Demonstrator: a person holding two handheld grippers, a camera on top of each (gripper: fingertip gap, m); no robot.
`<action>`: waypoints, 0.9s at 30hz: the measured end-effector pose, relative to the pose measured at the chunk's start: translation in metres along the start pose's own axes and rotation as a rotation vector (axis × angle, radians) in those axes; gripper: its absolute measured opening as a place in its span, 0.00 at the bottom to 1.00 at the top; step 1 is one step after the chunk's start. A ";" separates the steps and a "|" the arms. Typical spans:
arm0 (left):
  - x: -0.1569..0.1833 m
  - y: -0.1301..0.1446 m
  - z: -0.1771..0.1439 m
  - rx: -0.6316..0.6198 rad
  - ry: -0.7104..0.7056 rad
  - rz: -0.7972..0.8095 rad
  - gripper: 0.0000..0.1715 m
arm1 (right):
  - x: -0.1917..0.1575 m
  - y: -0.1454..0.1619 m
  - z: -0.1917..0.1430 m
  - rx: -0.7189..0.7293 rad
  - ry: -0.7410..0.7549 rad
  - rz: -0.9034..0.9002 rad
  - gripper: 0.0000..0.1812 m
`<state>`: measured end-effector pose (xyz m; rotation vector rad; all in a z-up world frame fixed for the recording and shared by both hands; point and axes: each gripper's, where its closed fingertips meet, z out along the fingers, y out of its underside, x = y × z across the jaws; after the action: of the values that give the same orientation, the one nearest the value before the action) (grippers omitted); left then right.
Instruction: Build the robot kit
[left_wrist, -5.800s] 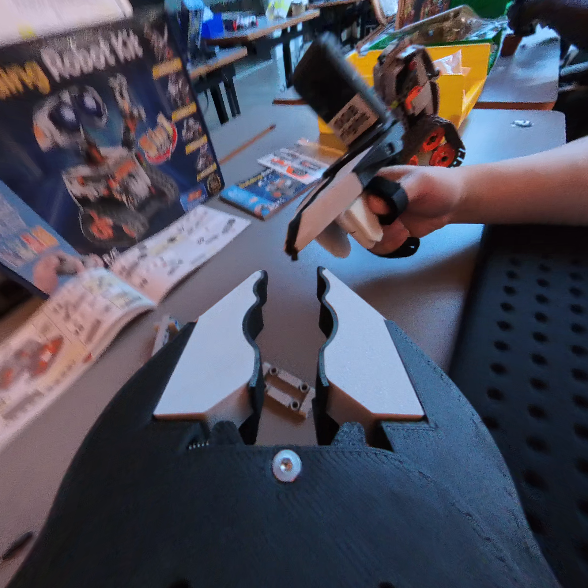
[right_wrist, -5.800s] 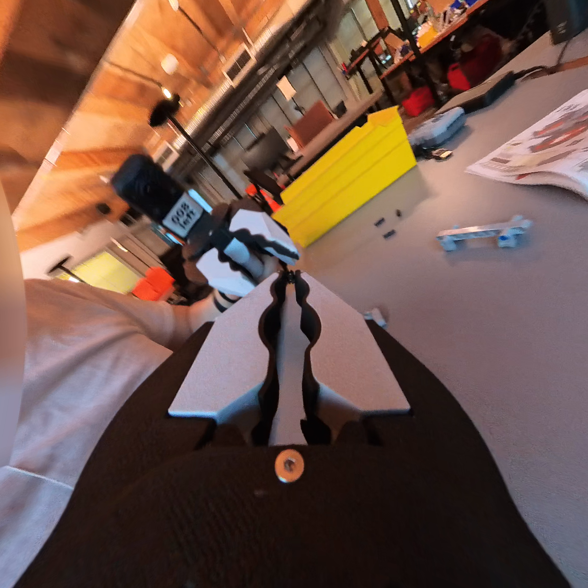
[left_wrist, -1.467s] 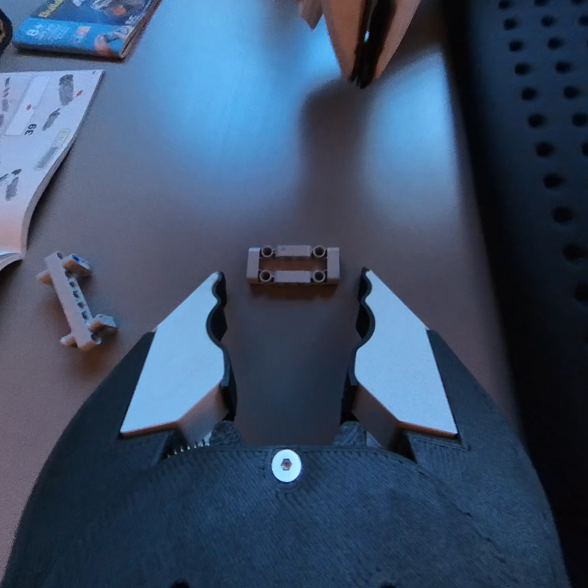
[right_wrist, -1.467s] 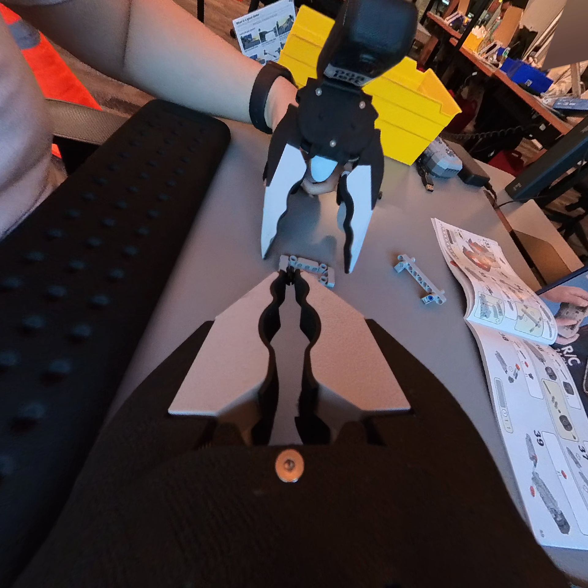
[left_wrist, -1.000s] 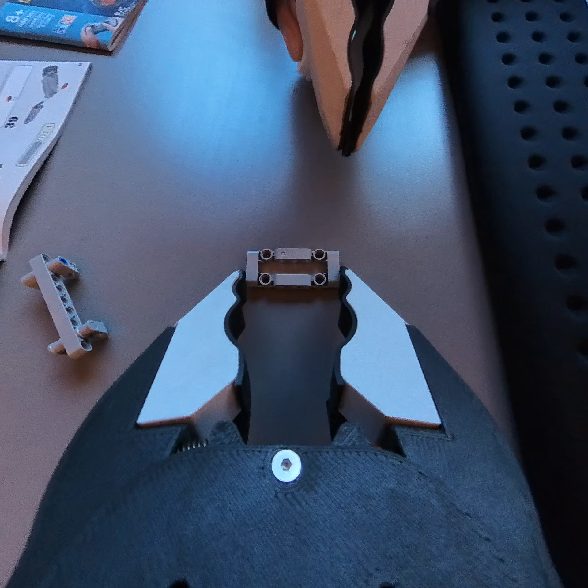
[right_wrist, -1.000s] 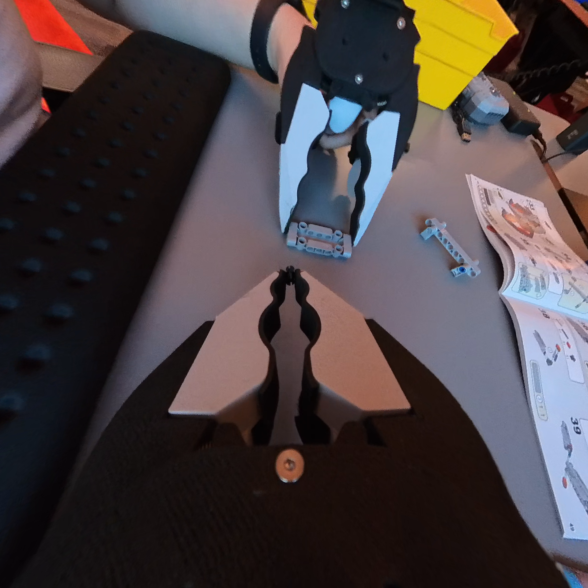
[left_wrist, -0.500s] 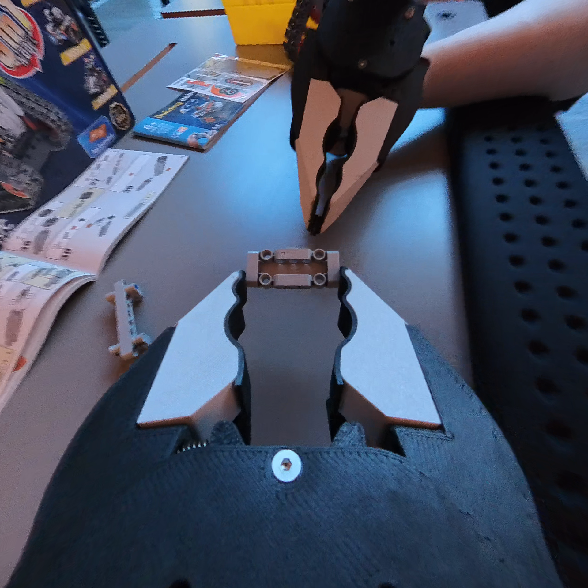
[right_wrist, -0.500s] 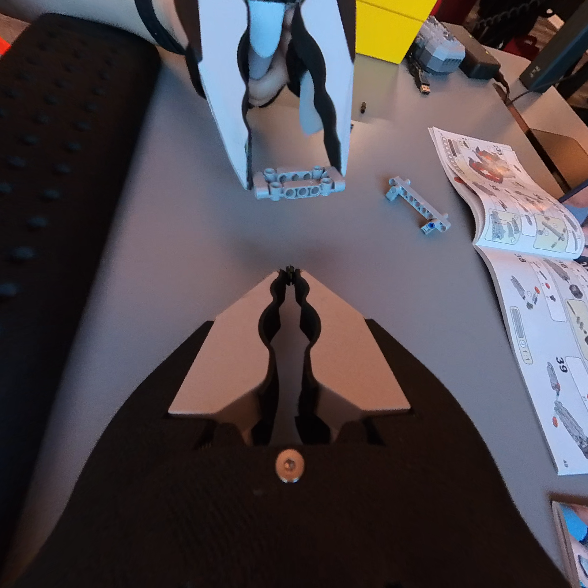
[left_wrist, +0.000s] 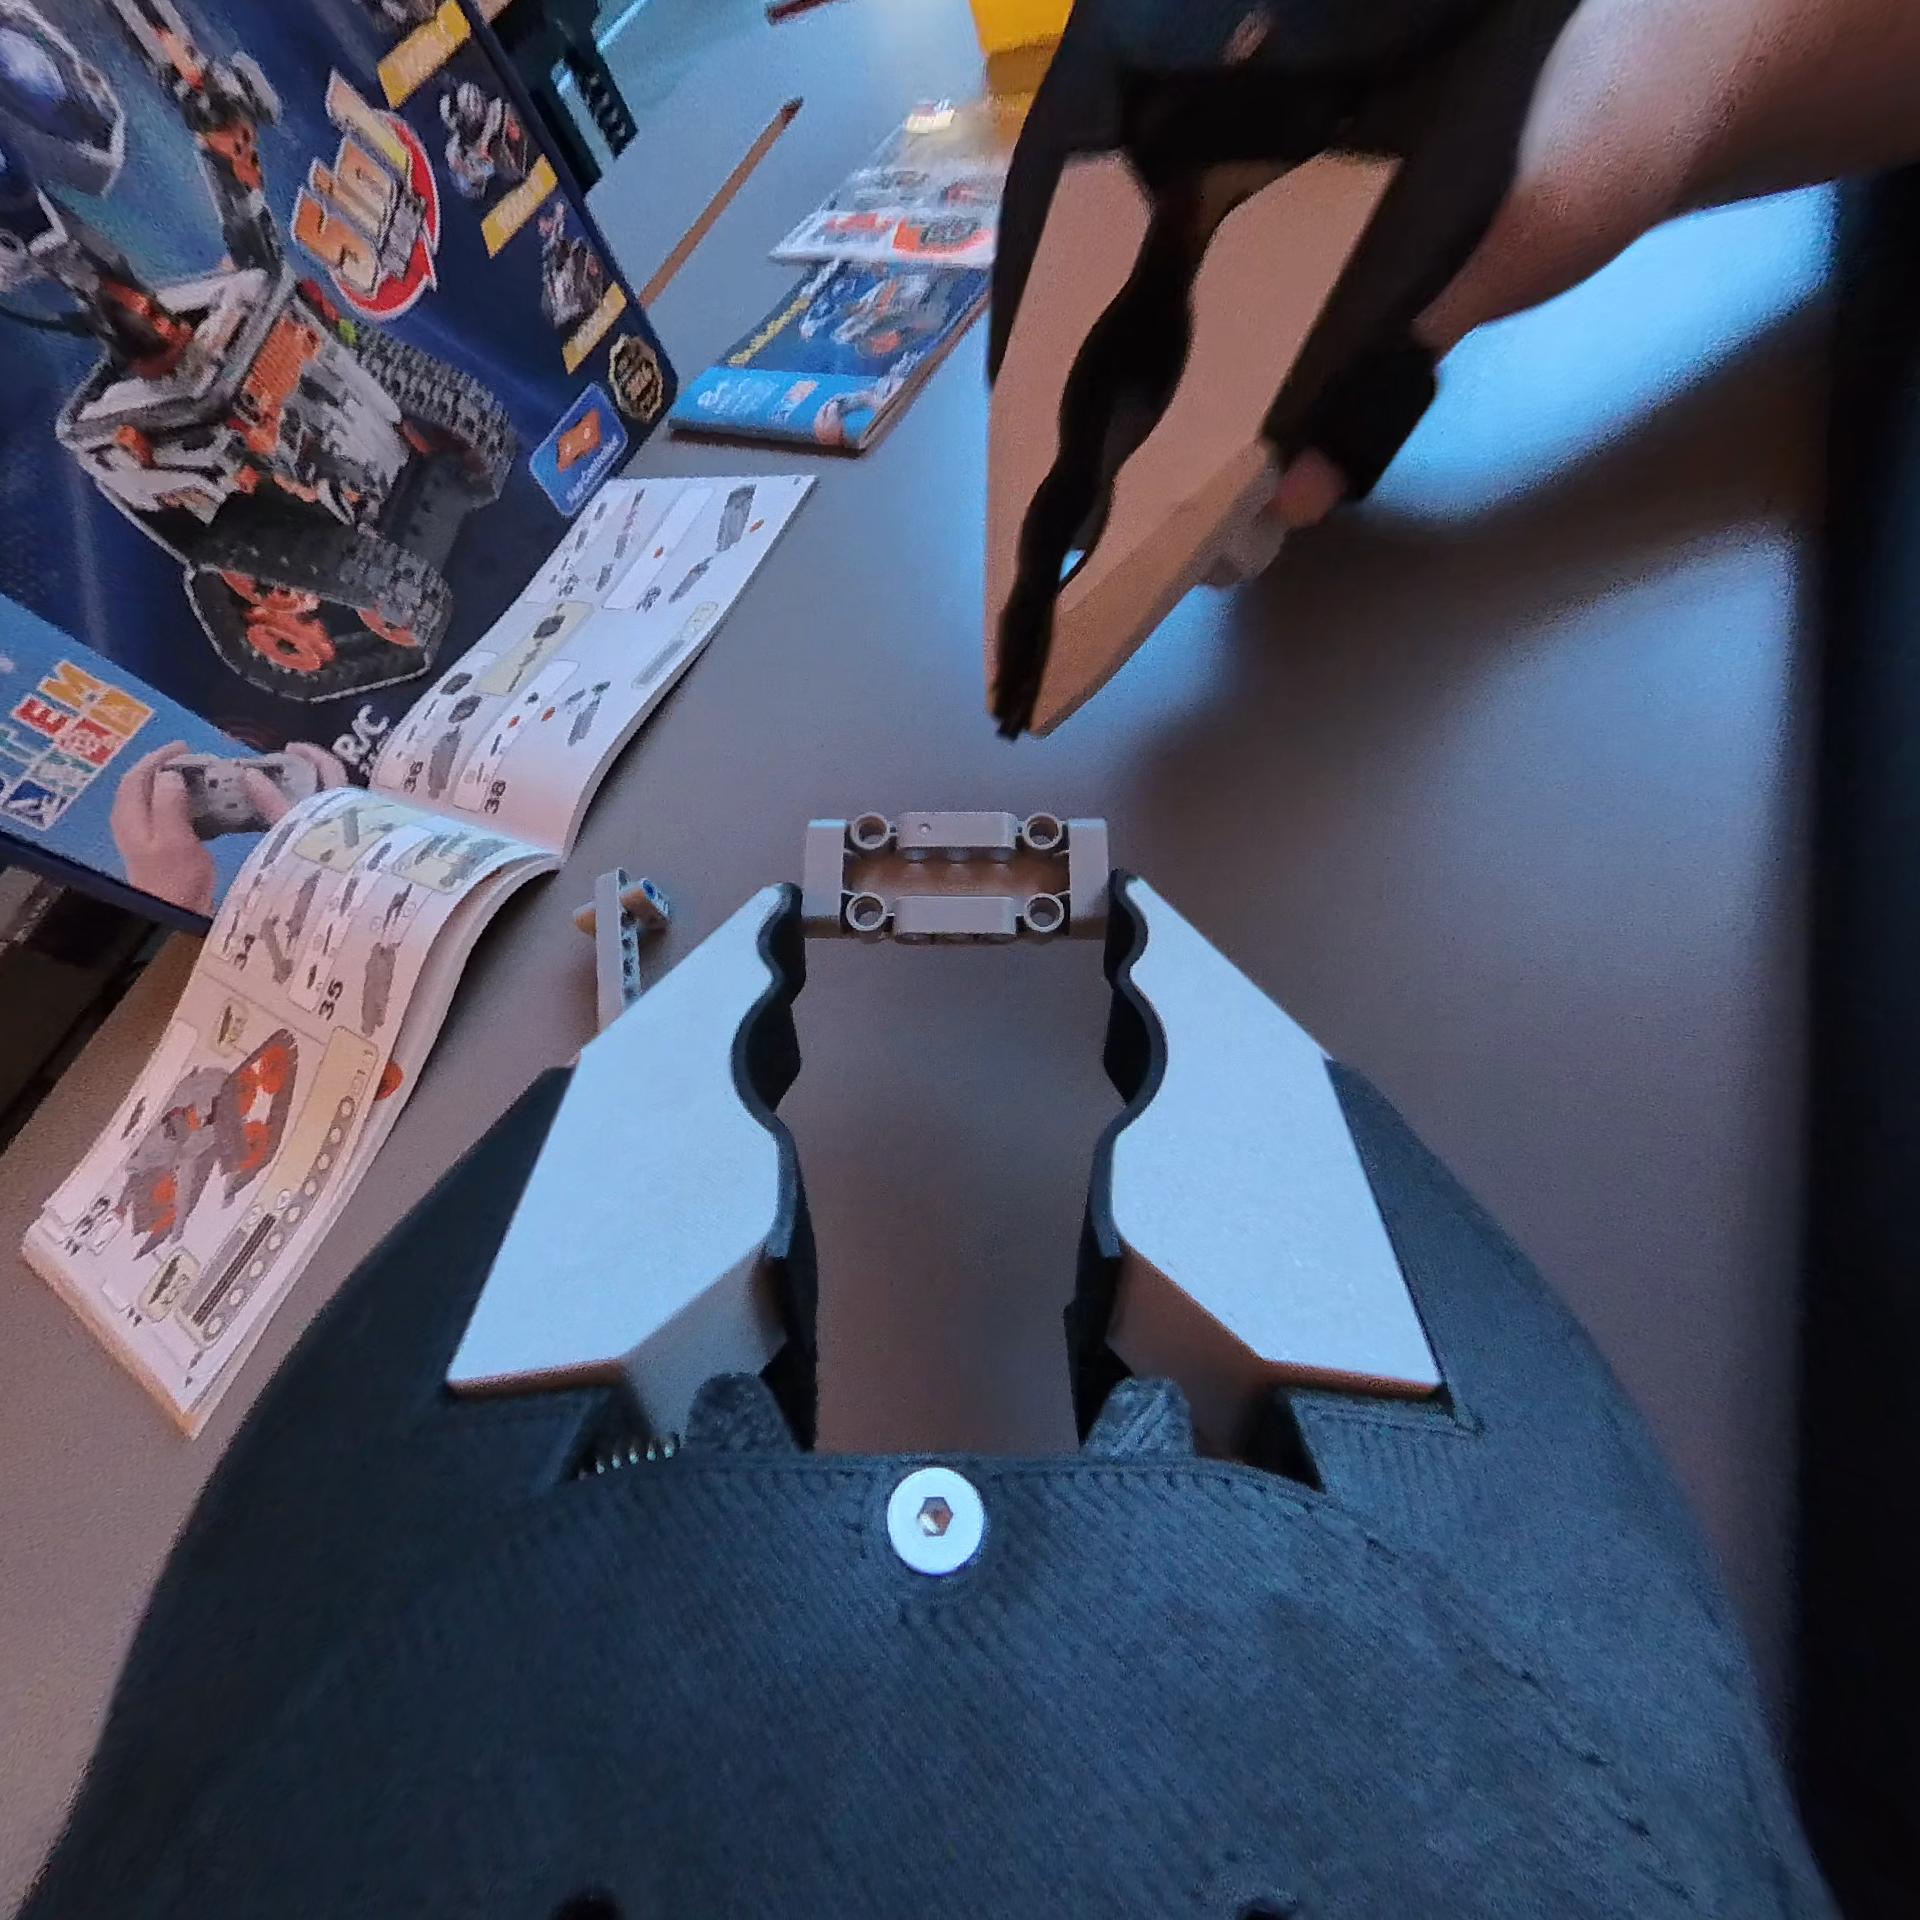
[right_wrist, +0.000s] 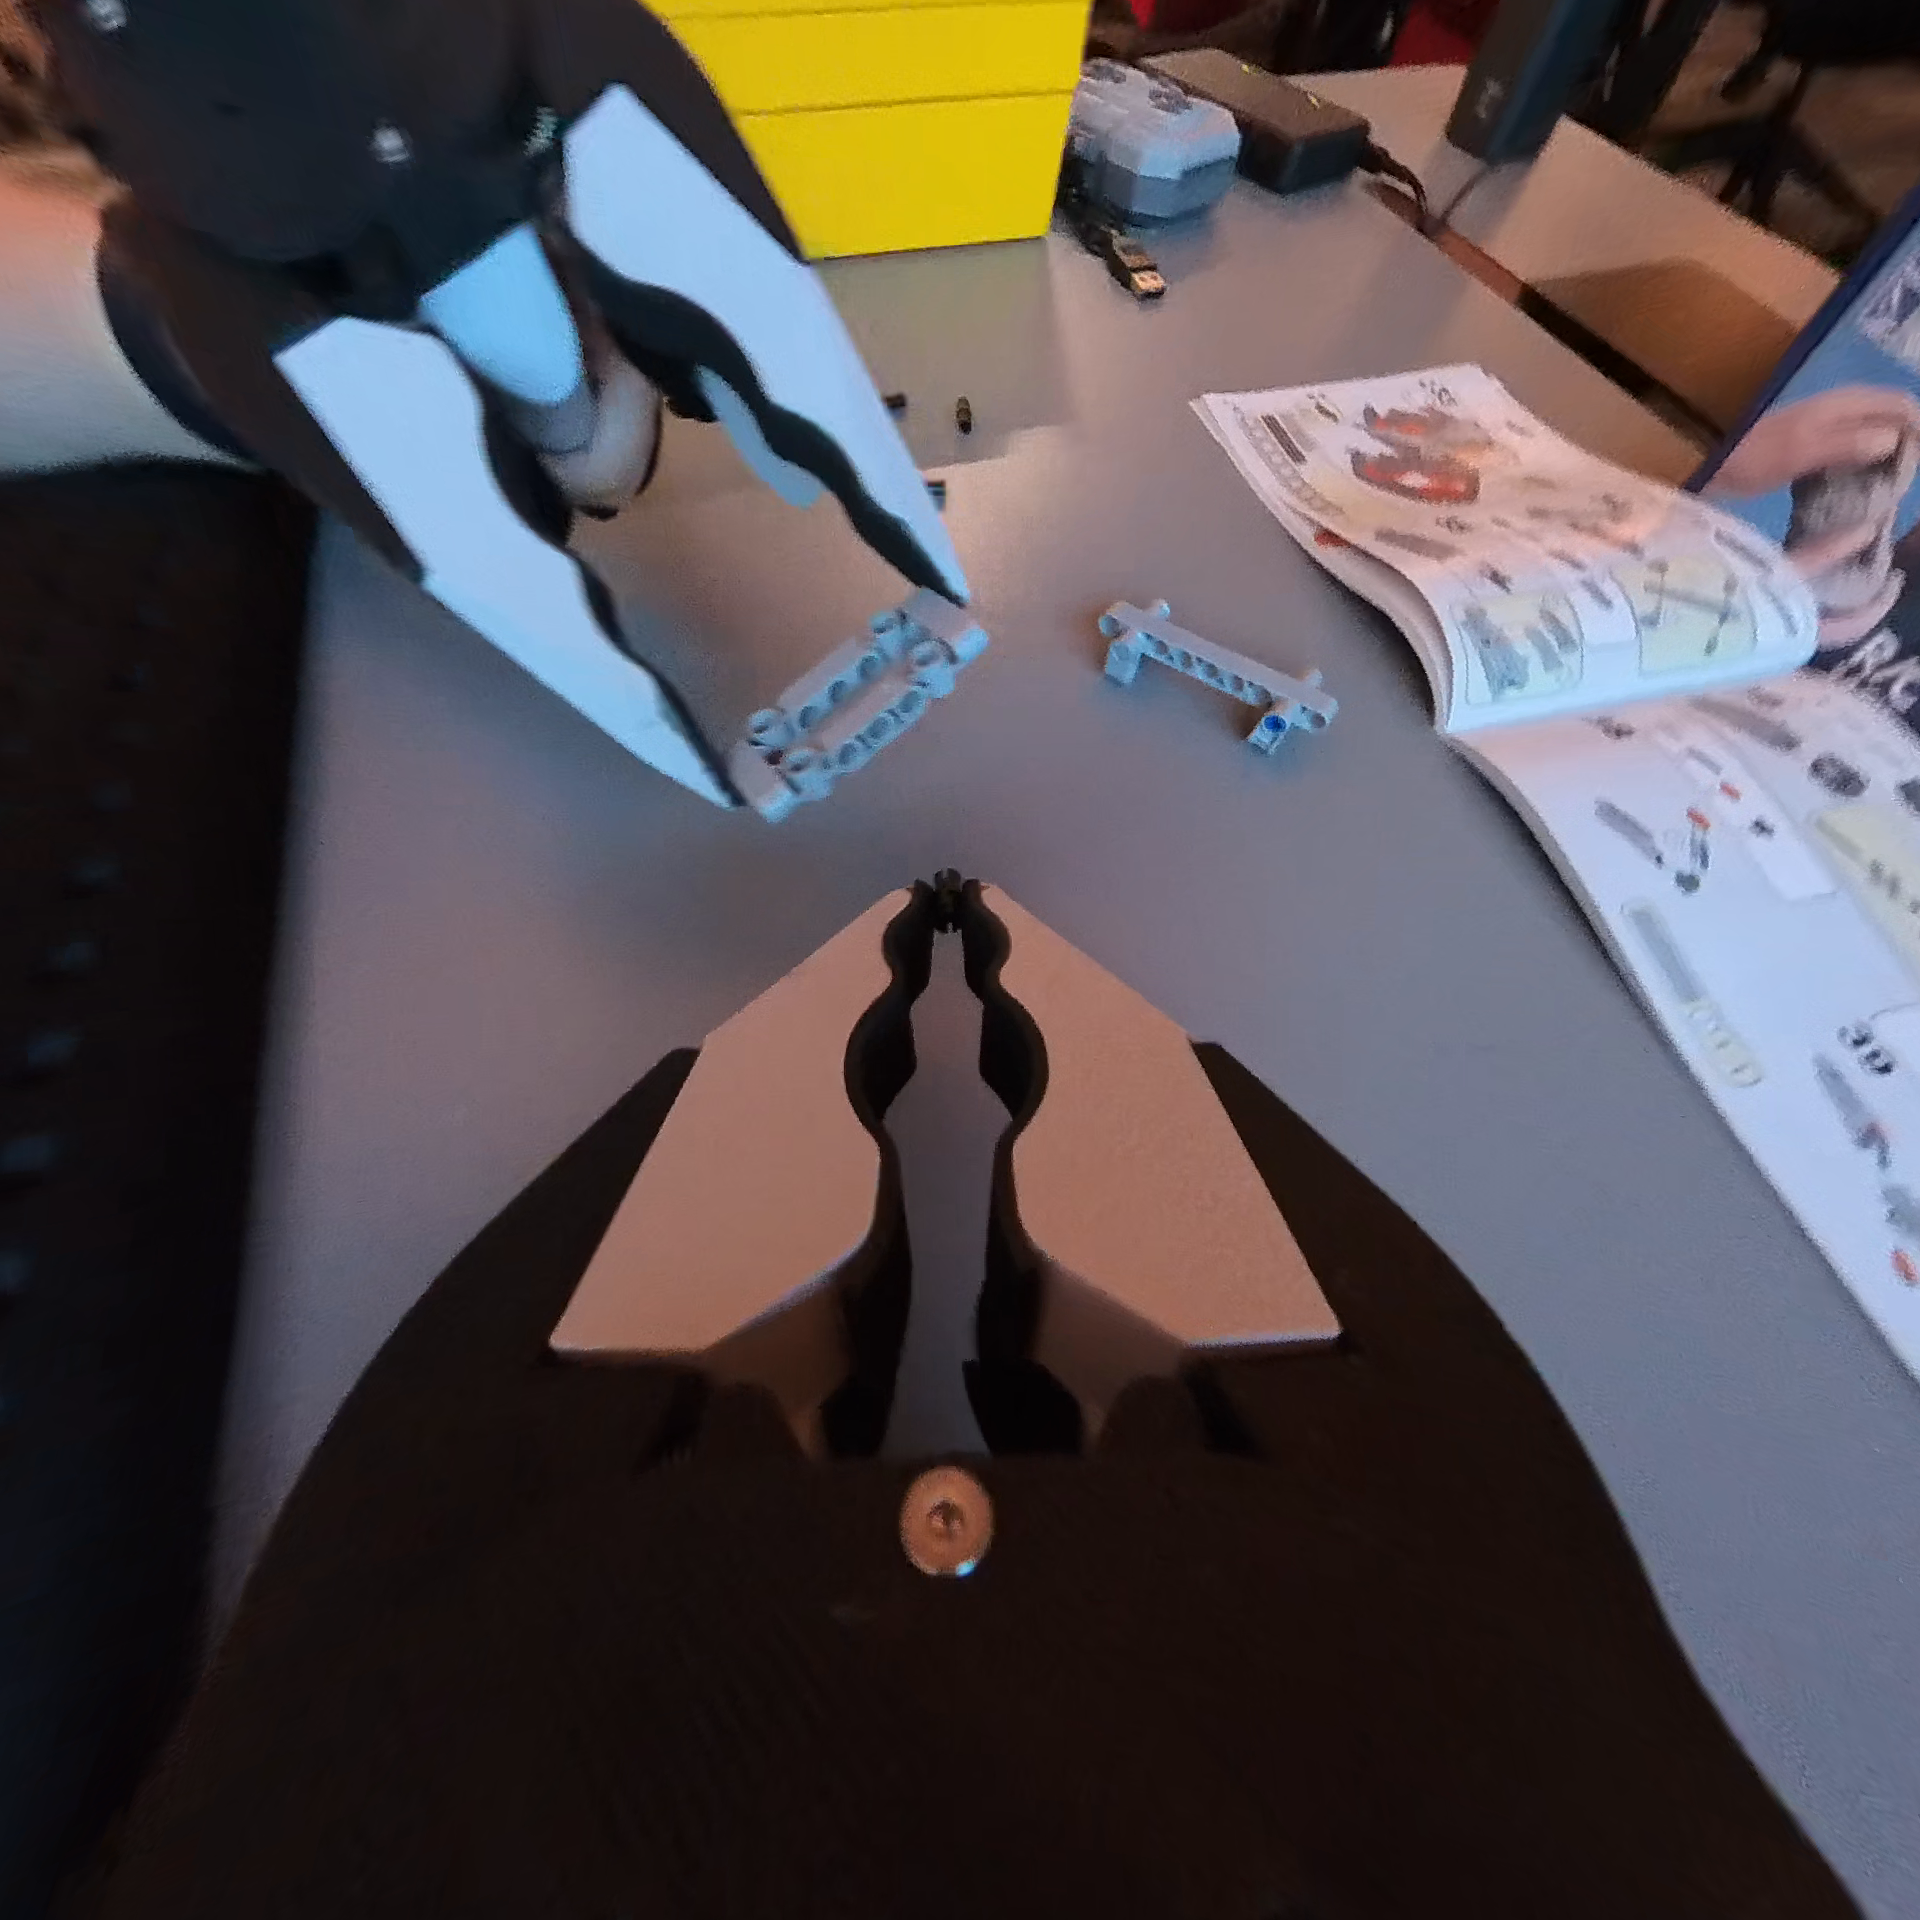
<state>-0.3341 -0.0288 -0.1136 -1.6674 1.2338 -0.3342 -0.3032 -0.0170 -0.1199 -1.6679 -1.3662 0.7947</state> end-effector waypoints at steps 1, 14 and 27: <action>0.002 -0.005 -0.001 0.029 0.010 -0.015 0.33 | 0.001 0.002 0.002 -0.007 -0.013 0.035 0.02; 0.007 -0.080 -0.029 0.281 0.259 -0.321 0.33 | -0.037 -0.072 0.011 0.377 -0.234 0.214 0.03; 0.017 -0.092 -0.038 0.053 0.450 -0.196 0.46 | -0.060 -0.083 -0.016 0.495 -0.349 0.071 0.03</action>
<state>-0.3017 -0.0650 -0.0254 -1.7246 1.3694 -0.8939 -0.3398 -0.0723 -0.0405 -1.2294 -1.2072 1.3889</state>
